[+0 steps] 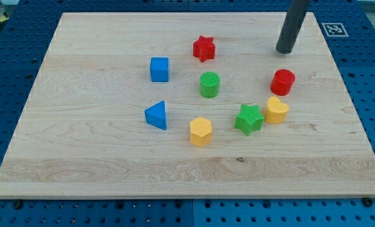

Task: Move the red circle into the yellow heart

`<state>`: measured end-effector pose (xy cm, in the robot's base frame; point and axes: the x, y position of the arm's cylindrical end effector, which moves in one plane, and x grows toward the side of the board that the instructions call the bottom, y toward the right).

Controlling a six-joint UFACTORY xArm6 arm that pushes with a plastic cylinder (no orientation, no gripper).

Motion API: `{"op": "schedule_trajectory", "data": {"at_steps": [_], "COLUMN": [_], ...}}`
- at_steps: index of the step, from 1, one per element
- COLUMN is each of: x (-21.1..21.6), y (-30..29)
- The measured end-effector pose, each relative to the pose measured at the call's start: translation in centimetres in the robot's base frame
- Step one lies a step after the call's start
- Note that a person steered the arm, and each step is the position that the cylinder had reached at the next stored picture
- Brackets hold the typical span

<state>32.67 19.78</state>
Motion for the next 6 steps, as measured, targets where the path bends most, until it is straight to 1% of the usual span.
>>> {"op": "schedule_trajectory", "data": {"at_steps": [2, 4, 6], "x": [3.0, 7.8, 11.8], "y": [0.0, 0.0, 0.0]}}
